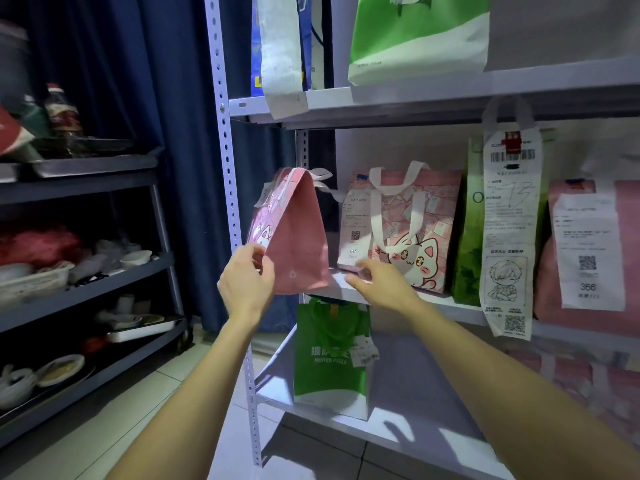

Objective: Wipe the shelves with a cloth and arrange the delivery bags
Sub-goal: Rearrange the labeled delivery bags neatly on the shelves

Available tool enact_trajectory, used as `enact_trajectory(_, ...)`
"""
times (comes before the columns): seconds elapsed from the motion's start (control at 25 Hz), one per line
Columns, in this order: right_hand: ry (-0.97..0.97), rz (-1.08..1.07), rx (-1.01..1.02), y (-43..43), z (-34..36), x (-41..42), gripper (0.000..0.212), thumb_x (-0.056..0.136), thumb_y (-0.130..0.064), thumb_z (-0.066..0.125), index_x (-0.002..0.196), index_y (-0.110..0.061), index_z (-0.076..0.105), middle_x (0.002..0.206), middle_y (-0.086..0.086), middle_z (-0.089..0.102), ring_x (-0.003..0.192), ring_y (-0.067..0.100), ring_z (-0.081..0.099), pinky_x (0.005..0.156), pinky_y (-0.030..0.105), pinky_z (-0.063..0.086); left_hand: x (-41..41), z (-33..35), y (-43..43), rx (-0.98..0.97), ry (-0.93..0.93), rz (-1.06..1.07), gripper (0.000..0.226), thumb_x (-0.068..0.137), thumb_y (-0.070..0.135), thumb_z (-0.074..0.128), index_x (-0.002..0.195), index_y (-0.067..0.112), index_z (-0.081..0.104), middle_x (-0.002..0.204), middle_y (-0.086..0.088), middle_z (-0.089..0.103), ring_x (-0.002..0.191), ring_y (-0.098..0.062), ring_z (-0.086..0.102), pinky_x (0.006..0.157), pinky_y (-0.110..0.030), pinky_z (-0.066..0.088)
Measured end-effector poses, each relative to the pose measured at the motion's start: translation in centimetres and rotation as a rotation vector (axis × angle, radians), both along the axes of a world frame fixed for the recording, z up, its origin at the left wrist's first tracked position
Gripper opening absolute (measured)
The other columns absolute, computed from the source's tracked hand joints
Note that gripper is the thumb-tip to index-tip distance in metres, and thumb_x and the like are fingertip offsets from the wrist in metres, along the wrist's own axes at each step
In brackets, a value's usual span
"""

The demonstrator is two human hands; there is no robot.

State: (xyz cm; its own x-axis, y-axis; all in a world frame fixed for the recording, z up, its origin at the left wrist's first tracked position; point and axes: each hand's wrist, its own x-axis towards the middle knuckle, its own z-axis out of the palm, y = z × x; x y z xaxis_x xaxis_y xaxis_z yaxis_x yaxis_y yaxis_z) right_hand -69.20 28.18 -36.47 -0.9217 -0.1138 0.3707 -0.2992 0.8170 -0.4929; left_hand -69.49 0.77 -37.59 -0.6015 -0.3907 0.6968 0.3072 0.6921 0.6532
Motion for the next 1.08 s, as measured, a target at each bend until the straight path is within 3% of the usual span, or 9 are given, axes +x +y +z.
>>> enact_trajectory(0.12, 0.142, 0.000, -0.230, -4.1, 2.8, 0.9, 0.060, 0.098, -0.052, 0.064, 0.145, -0.015, 0.057, 0.137, 0.004, 0.068, 0.122, 0.024, 0.065, 0.102, 0.046, 0.056, 3.0, -0.3, -0.7, -0.002, 0.025, -0.138, 0.012, 0.098, 0.020, 0.069, 0.103, 0.031, 0.073, 0.095, 0.014, 0.075, 0.087, -0.013, 0.072, 0.086, -0.043, 0.060)
enact_trajectory(0.24, 0.212, -0.109, -0.393, -4.9, 4.2, 0.8, 0.011, 0.088, -0.006, 0.060, 0.097, -0.009, 0.067, 0.090, 0.005, 0.070, 0.084, 0.031, 0.066, 0.063, 0.031, 0.052, 5.2, -0.2, 1.0, -0.032, 0.061, -0.442, 0.008, 0.099, 0.021, 0.072, 0.098, 0.027, 0.077, 0.098, 0.012, 0.077, 0.088, -0.012, 0.073, 0.074, -0.041, 0.064)
enact_trajectory(0.32, 0.272, -0.239, -0.488, -2.7, 4.7, 1.5, 0.013, 0.091, 0.000, 0.058, 0.081, -0.008, 0.060, 0.082, 0.006, 0.065, 0.076, 0.030, 0.060, 0.060, 0.029, 0.043, 6.1, 0.5, 2.1, -0.012, 0.142, -0.479, 0.010, 0.101, 0.033, 0.069, 0.098, 0.030, 0.077, 0.100, 0.013, 0.078, 0.090, -0.012, 0.074, 0.073, -0.035, 0.062)
enact_trajectory(0.44, 0.313, -0.098, -0.794, 2.3, 6.6, 3.7, 0.014, 0.106, -0.015, 0.058, 0.110, -0.014, 0.071, 0.106, 0.003, 0.077, 0.101, 0.027, 0.074, 0.084, 0.039, 0.060, 5.9, 2.6, 2.1, 0.108, 0.197, -0.313, 0.027, 0.102, 0.040, 0.071, 0.128, 0.031, 0.070, 0.124, 0.014, 0.067, 0.118, -0.010, 0.063, 0.101, -0.028, 0.052)
enact_trajectory(0.56, 0.241, 0.081, -0.937, 6.6, 9.6, 6.9, 0.020, 0.096, -0.032, 0.062, 0.114, -0.034, 0.072, 0.108, -0.007, 0.082, 0.100, 0.017, 0.079, 0.089, 0.047, 0.065, 6.2, 4.9, 2.3, 0.322, -0.048, -0.502, 0.064, 0.097, 0.068, 0.064, 0.148, 0.029, 0.058, 0.142, 0.008, 0.063, 0.134, -0.017, 0.062, 0.113, -0.045, 0.053)
enact_trajectory(0.68, 0.225, 0.143, -0.938, 8.9, 12.3, 10.2, 0.037, 0.080, -0.046, 0.064, 0.113, -0.032, 0.074, 0.106, -0.007, 0.082, 0.099, 0.017, 0.080, 0.090, 0.050, 0.064, 7.6, 6.3, 5.0, 0.415, -0.052, -0.904, 0.051, 0.095, 0.071, 0.063, 0.127, 0.033, 0.074, 0.128, -0.006, 0.078, 0.112, -0.032, 0.078, 0.079, -0.046, 0.068)
enact_trajectory(0.88, 0.565, -0.005, -0.942, 10.5, 16.9, 16.5, 0.103, 0.057, -0.070, 0.055, 0.143, -0.015, 0.047, 0.123, 0.004, 0.067, 0.113, 0.024, 0.068, 0.094, 0.040, 0.058, 9.5, 9.7, 11.0, 0.447, 0.173, -0.827, 0.030, 0.099, 0.055, 0.067, 0.087, 0.032, 0.082, 0.087, 0.004, 0.082, 0.084, -0.015, 0.080, 0.075, -0.038, 0.063)
enact_trajectory(0.96, 0.686, -0.084, -0.956, 11.5, 18.2, 18.8, 0.095, 0.065, -0.073, 0.053, 0.135, -0.008, 0.049, 0.128, 0.012, 0.064, 0.114, 0.024, 0.065, 0.098, 0.041, 0.056, 10.0, 11.4, 13.5, 0.467, 0.224, -0.820, 0.037, 0.105, 0.047, 0.065, 0.076, 0.030, 0.079, 0.076, 0.008, 0.077, 0.076, -0.010, 0.076, 0.067, -0.033, 0.063)
enact_trajectory(1.08, 0.832, -0.194, -0.791, 15.0, 20.5, 21.7, 0.047, 0.102, -0.061, 0.044, 0.114, -0.022, 0.069, 0.124, 0.007, 0.070, 0.117, 0.025, 0.066, 0.101, 0.048, 0.054, 11.2, 14.3, 17.5, 0.491, 0.344, -0.812, 0.038, 0.109, 0.046, 0.061, 0.078, 0.033, 0.079, 0.077, 0.011, 0.078, 0.076, -0.004, 0.075, 0.063, -0.023, 0.062)
